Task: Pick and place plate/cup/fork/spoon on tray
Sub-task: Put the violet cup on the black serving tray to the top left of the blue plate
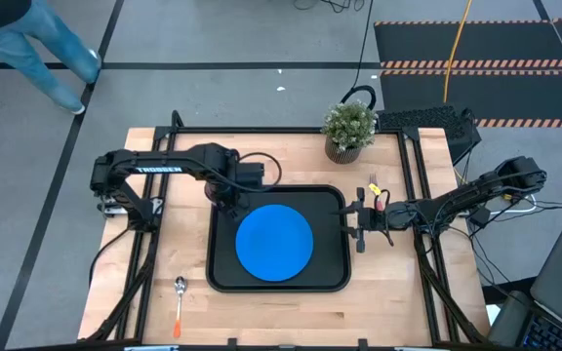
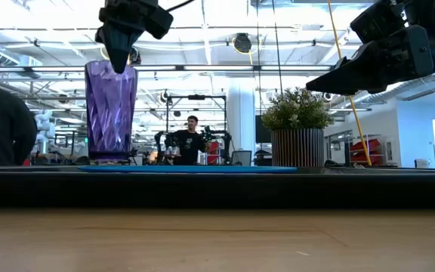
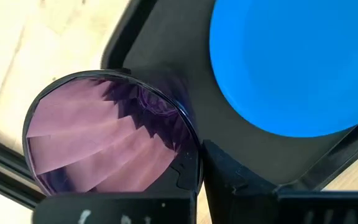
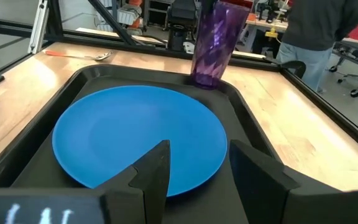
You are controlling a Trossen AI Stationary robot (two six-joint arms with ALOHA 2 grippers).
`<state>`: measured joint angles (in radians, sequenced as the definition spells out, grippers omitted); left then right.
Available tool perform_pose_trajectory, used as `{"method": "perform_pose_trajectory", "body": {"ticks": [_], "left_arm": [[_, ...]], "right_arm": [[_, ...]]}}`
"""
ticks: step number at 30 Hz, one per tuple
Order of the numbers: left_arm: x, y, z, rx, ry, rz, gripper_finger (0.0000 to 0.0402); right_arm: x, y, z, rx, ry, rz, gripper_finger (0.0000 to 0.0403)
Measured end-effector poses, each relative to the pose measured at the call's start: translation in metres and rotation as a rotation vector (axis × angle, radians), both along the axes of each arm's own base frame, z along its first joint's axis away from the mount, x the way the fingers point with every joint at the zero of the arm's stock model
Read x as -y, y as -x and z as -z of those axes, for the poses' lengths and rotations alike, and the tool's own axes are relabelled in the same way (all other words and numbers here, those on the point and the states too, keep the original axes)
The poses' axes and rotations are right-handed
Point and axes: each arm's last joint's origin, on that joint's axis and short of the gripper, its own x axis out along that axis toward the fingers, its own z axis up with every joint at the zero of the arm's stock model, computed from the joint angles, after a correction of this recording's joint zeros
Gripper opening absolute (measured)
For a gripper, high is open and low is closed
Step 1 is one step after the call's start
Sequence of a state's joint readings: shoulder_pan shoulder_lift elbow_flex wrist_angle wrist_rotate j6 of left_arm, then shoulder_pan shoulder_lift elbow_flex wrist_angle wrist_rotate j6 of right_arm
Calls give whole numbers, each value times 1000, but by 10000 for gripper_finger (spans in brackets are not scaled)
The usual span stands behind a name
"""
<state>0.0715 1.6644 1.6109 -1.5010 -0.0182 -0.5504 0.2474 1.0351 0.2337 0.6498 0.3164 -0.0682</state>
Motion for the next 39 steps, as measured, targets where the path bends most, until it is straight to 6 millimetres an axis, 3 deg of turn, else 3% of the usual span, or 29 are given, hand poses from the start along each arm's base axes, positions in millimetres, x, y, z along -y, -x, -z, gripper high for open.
{"method": "perform_pose_trajectory", "body": {"ticks": [8, 22, 33, 39], "left_arm": [[4, -10, 5, 44, -4, 34, 7], [3, -9, 6, 27, -37, 55, 7], [3, -7, 30, -45, -30, 73, 8], [3, -9, 32, -17, -30, 84, 13]], "right_arm": [[0, 0, 1, -12, 0, 1, 157], [0, 1, 3, -33, 4, 1, 157], [0, 1, 3, -33, -7, 4, 157], [0, 1, 3, -34, -16, 6, 157]]}}
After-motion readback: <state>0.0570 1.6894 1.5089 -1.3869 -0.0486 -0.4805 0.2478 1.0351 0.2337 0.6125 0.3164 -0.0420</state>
